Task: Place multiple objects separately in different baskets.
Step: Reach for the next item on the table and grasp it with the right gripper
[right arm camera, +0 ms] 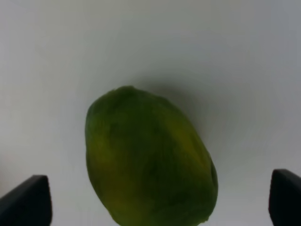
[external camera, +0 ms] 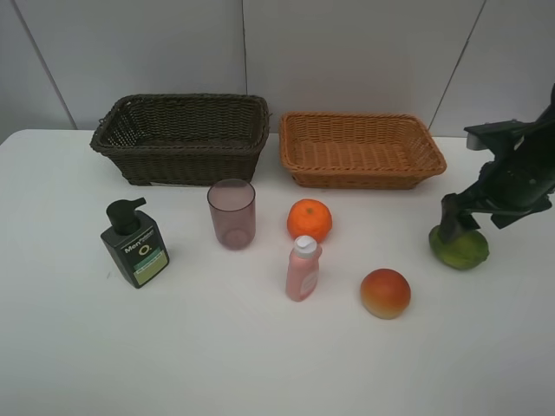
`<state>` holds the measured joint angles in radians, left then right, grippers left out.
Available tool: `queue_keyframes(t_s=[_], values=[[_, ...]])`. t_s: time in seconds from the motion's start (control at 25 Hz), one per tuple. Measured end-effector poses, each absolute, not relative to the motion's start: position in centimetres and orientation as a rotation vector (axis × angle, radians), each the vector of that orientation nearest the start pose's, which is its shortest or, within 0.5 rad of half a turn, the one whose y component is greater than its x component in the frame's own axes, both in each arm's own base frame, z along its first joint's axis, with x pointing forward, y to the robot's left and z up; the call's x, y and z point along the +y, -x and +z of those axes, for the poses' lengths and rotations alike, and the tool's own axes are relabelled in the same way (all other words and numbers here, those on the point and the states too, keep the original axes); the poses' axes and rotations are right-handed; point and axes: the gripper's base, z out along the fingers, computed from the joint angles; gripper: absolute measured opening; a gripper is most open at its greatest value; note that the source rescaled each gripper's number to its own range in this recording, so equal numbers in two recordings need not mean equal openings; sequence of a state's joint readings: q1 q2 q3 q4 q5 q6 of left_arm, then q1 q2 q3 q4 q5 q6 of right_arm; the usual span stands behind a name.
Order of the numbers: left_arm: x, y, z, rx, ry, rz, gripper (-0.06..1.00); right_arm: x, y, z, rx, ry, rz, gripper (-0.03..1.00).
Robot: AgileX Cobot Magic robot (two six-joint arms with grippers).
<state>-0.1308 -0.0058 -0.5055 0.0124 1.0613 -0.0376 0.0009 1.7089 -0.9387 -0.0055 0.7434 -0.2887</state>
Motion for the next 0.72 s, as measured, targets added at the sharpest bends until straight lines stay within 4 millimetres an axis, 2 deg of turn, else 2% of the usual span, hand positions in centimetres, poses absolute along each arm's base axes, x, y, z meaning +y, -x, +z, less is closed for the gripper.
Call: queue_keyframes(t_s=[0.16,0.52,0.72], values=[[0.2,0.6,27.9,2.033,-0.094,-0.091,1.0,0.0,-30.0,15.5,2.976,0.456,-0.036,1.0],[0.2,0.6,27.9,2.033,-0.094,-0.091,1.0,-0.1,-30.4,15.6,2.935,0.456,-0.047,1.0],[0.2,0.6,27.9,2.033,-0.094,-0.091,1.0,-0.1,-29.7,14.8,2.93,0.492,-0.05,1.0]])
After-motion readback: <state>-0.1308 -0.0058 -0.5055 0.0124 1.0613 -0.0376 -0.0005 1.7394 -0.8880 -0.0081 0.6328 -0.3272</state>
